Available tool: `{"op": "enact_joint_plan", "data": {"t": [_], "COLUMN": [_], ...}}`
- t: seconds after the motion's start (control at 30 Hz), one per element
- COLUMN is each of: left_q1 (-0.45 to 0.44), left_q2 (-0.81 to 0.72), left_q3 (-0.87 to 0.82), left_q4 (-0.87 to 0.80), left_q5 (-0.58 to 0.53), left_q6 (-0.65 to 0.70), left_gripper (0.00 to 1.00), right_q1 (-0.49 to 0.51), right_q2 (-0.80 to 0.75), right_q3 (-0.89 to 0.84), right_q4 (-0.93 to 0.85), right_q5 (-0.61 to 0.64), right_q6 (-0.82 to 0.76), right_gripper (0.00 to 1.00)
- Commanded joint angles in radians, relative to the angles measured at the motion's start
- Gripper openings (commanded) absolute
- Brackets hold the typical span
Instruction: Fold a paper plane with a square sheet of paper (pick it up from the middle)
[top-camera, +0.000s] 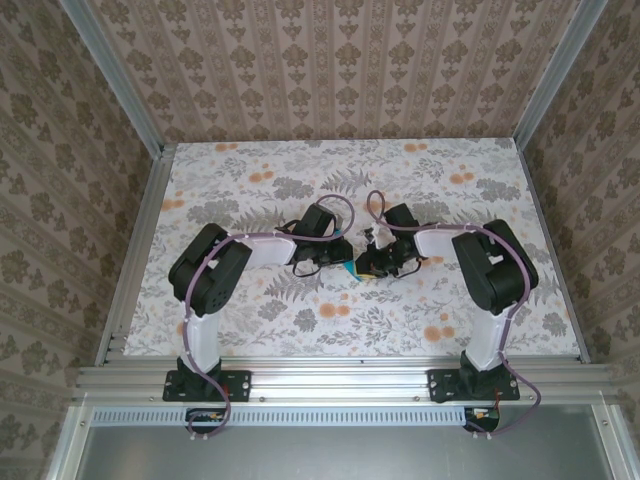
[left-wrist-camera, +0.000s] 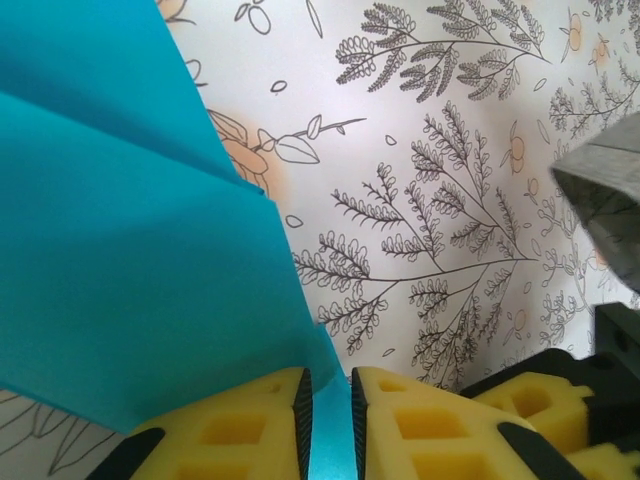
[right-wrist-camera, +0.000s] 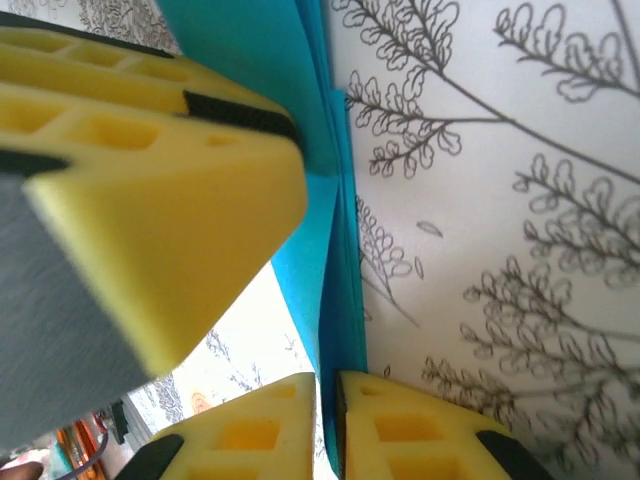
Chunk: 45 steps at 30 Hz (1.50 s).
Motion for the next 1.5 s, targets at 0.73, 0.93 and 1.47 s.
{"op": "enact_joint_plan", "data": {"t": [0.73,0.93,1.47], "left_q1": [0.006,0.008,0.017], "left_q2": [0.052,0.049,0.050], "left_q3": [-0.030,-0.034,-0.039], "left_q4": [-0.100,-0.099,-0.098], "left_q5": [-0.047,-0.053,-0.065], "left_q6": [0.003,0.000,-0.005], "left_gripper": [0.11,0.11,0.11], "right_q1": [0.039,0.035,0.035], "right_q2": [0.041,0.053,0.040], "right_q3": [0.005,-0.011,-0.027], "right_q4": [0.118,0.116,-0.042], "right_q5": [-0.045,-0.068,-0.037], "right_q6": [0.079,0.075,-0.009], "right_gripper": [0.11,0.10,0.09]}}
